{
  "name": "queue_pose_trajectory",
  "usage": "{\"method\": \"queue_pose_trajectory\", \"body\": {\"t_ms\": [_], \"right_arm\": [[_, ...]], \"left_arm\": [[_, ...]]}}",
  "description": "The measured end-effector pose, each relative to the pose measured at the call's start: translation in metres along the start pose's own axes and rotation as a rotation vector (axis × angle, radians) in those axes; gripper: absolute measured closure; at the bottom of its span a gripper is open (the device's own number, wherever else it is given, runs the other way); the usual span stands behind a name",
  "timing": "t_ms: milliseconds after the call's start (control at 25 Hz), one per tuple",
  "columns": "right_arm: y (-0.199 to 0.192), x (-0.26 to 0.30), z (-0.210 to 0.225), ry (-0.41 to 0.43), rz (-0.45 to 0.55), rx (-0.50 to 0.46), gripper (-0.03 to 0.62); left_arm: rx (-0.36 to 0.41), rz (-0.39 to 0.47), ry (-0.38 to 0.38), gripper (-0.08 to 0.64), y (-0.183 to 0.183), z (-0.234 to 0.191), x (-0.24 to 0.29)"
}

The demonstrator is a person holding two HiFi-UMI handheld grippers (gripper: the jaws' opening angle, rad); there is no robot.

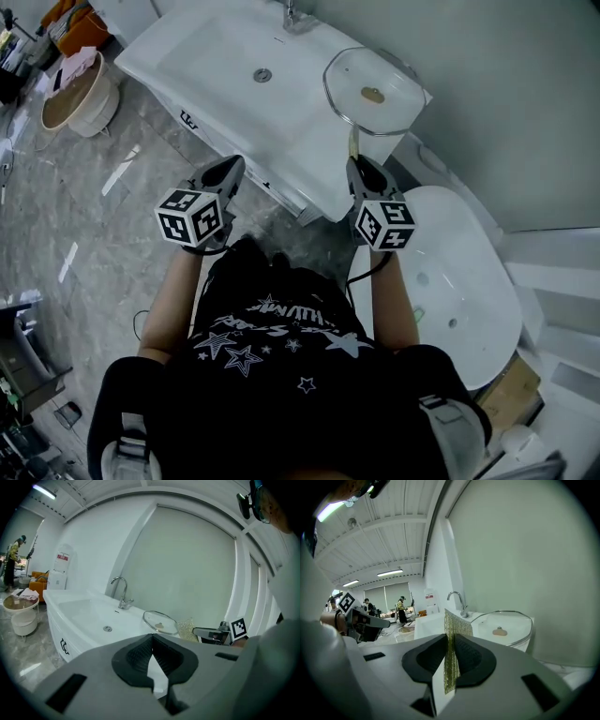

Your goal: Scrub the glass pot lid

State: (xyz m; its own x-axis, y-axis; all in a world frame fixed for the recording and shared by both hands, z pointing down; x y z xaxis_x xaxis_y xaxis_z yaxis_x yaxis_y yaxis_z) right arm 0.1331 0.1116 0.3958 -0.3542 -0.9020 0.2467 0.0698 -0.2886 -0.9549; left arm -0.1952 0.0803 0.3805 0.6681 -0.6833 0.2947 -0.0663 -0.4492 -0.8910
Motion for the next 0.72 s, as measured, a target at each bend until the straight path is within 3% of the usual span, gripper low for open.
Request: {"method": "queue_pose_trajectory", "body": {"t_ms": [320,440,560,720], "right_arm": [[0.002,0.034,0.009,-0.070,0.013,0.031,0.532],[0.005,0.039,0.028,-0.151,0.009,0.052,0.532],[0.025,0.075,0.040,-0.249,0.040,0.078,0.532],[0.042,0.132,0.066,-0.299,0.032,0.086,0.532]], "left_arm": [[0.051,-0.054,-0.110,0.552,0.028,-0.044,0.061],[0.025,-0.067,-0.184,0.552,0.037,-0.055,0.106],[0.010,-0.129,-0.301,0.551,0.077,-0.082,0.159],[0.096,-0.187,-0.391,0.551,0.116,-0.102,0.233]]}}
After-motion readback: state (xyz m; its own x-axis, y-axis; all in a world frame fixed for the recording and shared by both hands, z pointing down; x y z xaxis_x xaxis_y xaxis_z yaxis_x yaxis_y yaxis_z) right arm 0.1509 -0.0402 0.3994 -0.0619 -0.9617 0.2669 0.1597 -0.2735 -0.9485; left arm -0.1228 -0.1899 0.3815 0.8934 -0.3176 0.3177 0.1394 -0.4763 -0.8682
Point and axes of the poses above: the fingertips, and each gripper's own axes: x forward along the fingers, z to its right, y out of its top, the point moved 10 cm from there along -x, backward along the fingers, and after that the axes turned 3 degrees about z, right-handed, at the moved point
